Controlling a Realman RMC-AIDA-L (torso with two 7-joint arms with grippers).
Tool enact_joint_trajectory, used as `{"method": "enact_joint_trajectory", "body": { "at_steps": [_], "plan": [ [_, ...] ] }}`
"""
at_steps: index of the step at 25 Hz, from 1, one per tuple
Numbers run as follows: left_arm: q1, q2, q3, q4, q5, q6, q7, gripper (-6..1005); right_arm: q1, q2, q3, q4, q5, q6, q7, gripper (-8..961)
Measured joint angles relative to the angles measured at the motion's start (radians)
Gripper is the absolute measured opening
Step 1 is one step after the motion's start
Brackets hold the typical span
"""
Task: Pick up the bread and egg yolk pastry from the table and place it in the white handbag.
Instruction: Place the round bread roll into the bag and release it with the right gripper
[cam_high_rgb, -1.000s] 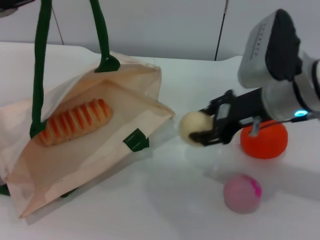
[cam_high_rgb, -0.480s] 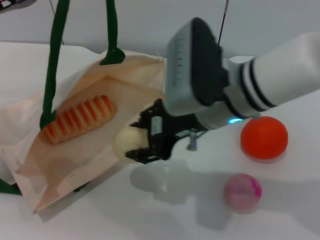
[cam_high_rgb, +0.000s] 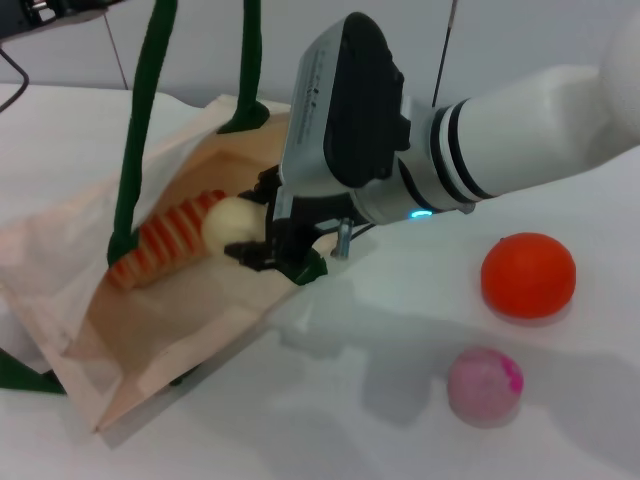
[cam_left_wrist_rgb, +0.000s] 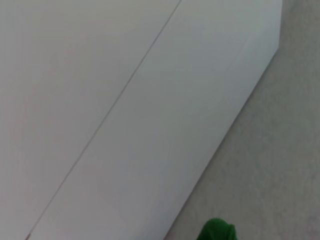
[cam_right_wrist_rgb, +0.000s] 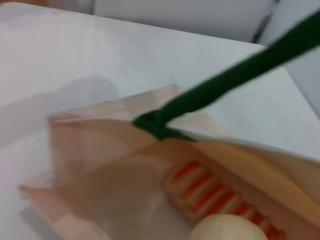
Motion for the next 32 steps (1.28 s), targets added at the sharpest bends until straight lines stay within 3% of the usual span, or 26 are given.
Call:
{"method": "enact_joint_trajectory", "body": {
  "at_steps": [15,29,32],
  "plan": [
    [-0.015,-0.006,-0.011,0.000,-0.021,-0.122,-0.017,211,0.037,0.000,-0.090,0.129,-0.006,0.264,0.108,558],
    [0.017,0.000,-0.013,0.008,-0.064,-0.129,-0.022,220,0.044,-0.003,-0.055,0.152,0.001,0.242,0.163,552],
    [0.021,0.003,-0.014,0.008,-0.064,-0.129,-0.021,221,0.022,-0.004,-0.040,0.107,0.010,0.210,0.163,647]
  ]
}}
